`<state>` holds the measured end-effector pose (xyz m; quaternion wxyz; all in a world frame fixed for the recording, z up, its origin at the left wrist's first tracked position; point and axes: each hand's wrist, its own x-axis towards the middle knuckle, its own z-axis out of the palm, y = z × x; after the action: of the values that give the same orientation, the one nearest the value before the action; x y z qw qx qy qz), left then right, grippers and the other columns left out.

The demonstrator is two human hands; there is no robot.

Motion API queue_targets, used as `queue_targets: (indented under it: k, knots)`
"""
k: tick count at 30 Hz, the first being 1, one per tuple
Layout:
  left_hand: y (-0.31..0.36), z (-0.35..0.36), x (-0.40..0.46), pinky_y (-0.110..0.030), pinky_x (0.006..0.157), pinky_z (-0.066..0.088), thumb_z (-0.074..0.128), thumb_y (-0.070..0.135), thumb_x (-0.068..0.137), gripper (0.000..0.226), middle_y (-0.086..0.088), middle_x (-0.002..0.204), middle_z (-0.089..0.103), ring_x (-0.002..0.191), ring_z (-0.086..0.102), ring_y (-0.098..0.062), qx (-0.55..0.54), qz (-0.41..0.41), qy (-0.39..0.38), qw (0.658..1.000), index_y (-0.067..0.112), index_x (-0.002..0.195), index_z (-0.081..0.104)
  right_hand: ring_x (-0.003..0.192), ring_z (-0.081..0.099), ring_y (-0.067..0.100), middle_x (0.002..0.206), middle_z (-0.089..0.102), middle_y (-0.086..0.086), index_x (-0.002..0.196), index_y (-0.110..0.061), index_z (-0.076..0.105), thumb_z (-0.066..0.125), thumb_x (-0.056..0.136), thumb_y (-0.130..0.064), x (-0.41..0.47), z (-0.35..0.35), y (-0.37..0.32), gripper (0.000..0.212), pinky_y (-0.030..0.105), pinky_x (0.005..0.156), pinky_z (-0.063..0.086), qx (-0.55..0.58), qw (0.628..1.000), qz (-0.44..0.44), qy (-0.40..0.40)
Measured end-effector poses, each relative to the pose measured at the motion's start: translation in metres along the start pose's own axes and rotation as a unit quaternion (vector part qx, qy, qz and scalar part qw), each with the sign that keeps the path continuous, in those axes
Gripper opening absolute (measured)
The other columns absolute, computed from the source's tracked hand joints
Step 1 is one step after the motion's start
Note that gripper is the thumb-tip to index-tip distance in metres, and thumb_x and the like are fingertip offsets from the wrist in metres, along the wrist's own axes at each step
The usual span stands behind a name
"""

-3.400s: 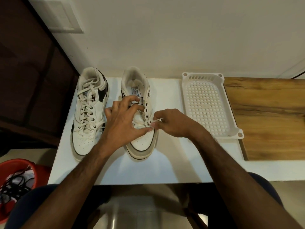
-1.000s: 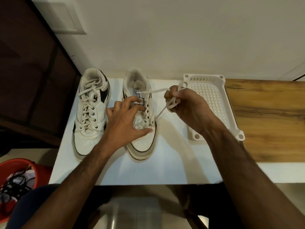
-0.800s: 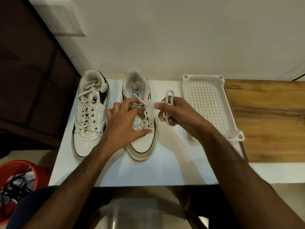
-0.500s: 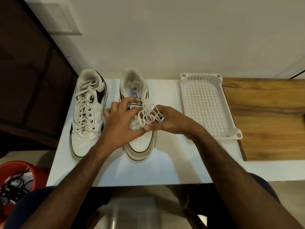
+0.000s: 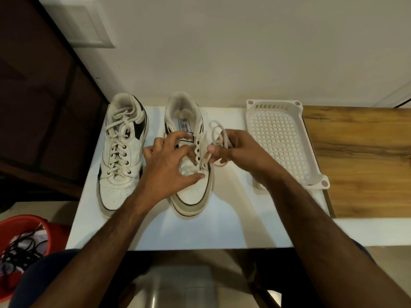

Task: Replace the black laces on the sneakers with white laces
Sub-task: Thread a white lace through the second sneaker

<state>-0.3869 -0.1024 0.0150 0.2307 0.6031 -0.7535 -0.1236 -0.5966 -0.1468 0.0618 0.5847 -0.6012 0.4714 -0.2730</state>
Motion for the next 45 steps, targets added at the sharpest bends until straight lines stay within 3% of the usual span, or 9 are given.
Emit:
queue_targets:
  k: [7, 11, 16, 23, 28, 31, 36, 42, 45]
  knots:
    - [-0.003, 0.000, -0.001, -0.037, 0.090, 0.023, 0.083, 0.064, 0.064, 0.042, 0.018, 0.145, 0.039, 0.121, 0.036, -0.016, -0.003, 0.002, -0.001, 1.000, 0.037, 0.092, 0.067, 0.071, 0.070, 0.021, 0.086, 0.074, 0.015, 0.083, -0.013, 0.056, 0.064, 0.095, -0.003, -0.008, -0.007, -0.015, 0.017, 0.027, 0.069, 0.055, 0.134, 0.990, -0.045, -0.012]
    - [-0.009, -0.004, -0.002, -0.030, 0.101, 0.039, 0.091, 0.046, 0.064, 0.067, 0.012, 0.139, 0.032, 0.124, 0.040, -0.016, -0.092, 0.015, -0.015, 0.996, 0.026, 0.117, 0.056, 0.065, 0.065, 0.017, 0.081, 0.070, 0.014, 0.098, 0.003, 0.058, 0.070, 0.094, -0.008, 0.000, -0.005, -0.006, 0.017, 0.027, 0.059, 0.051, 0.081, 0.995, -0.024, 0.057]
    - [-0.025, -0.024, -0.016, -0.013, 0.073, 0.048, 0.088, 0.034, 0.075, 0.061, 0.015, 0.125, 0.041, 0.092, 0.058, 0.002, -0.196, -0.093, -0.072, 0.974, 0.030, 0.116, 0.043, 0.060, 0.059, 0.014, 0.071, 0.063, 0.007, 0.103, 0.005, 0.056, 0.076, 0.088, -0.006, 0.002, -0.009, 0.004, 0.028, 0.026, 0.055, 0.048, 0.000, 0.998, 0.013, 0.054]
    - [-0.018, -0.049, -0.033, -0.033, 0.058, 0.039, 0.073, 0.045, 0.089, 0.018, 0.008, 0.057, 0.053, 0.052, 0.047, -0.007, -0.126, -0.143, -0.118, 0.975, 0.034, 0.092, 0.059, 0.070, 0.062, 0.001, 0.080, 0.070, -0.008, 0.091, -0.017, 0.063, 0.076, 0.090, -0.023, 0.006, -0.006, 0.006, 0.015, 0.023, 0.068, 0.045, -0.086, 0.994, -0.005, 0.060]
    - [0.004, -0.093, -0.039, -0.035, 0.074, 0.054, 0.072, 0.033, 0.093, 0.009, 0.006, 0.072, 0.068, 0.070, 0.063, -0.011, -0.146, -0.132, -0.066, 0.978, 0.033, 0.085, 0.069, 0.058, 0.048, 0.003, 0.066, 0.059, -0.010, 0.088, -0.005, 0.069, 0.072, 0.094, -0.030, -0.007, -0.004, -0.011, 0.026, 0.023, 0.061, 0.038, -0.097, 0.994, -0.015, 0.039]
    - [0.027, -0.131, -0.034, -0.023, 0.057, 0.040, 0.070, 0.025, 0.095, 0.010, 0.014, 0.059, 0.059, 0.053, 0.051, -0.005, -0.132, -0.089, -0.035, 0.987, 0.026, 0.085, 0.070, 0.052, 0.042, 0.002, 0.056, 0.053, -0.015, 0.083, -0.007, 0.072, 0.067, 0.098, -0.028, -0.023, -0.007, -0.038, 0.026, 0.018, 0.055, 0.034, -0.099, 0.994, -0.034, 0.041]
    - [0.068, -0.197, -0.022, -0.043, 0.062, 0.054, 0.059, 0.019, 0.102, 0.017, 0.000, 0.070, 0.067, 0.060, 0.061, -0.021, -0.142, -0.019, -0.006, 0.990, 0.028, 0.094, 0.071, 0.058, 0.050, 0.007, 0.070, 0.066, 0.003, 0.082, -0.014, 0.074, 0.074, 0.092, -0.029, -0.052, -0.020, -0.117, 0.018, 0.014, 0.053, 0.036, -0.170, 0.978, -0.106, 0.058]
    - [0.122, -0.247, -0.018, -0.043, 0.063, 0.049, 0.058, 0.020, 0.104, 0.019, -0.002, 0.070, 0.069, 0.068, 0.064, -0.035, -0.208, 0.017, 0.031, 0.978, 0.025, 0.097, 0.074, 0.054, 0.051, 0.003, 0.069, 0.069, -0.008, 0.092, -0.019, 0.079, 0.074, 0.092, -0.023, -0.093, -0.020, -0.217, 0.006, 0.018, 0.055, 0.041, -0.155, 0.964, -0.208, 0.059]
    - [0.136, -0.263, -0.020, -0.032, 0.057, 0.043, 0.060, 0.019, 0.103, 0.018, 0.003, 0.071, 0.070, 0.061, 0.057, -0.021, -0.217, 0.022, 0.037, 0.975, 0.026, 0.096, 0.075, 0.059, 0.056, 0.005, 0.075, 0.073, -0.012, 0.096, -0.015, 0.078, 0.072, 0.094, -0.018, -0.112, -0.015, -0.249, 0.006, 0.021, 0.059, 0.045, -0.114, 0.959, -0.254, 0.052]
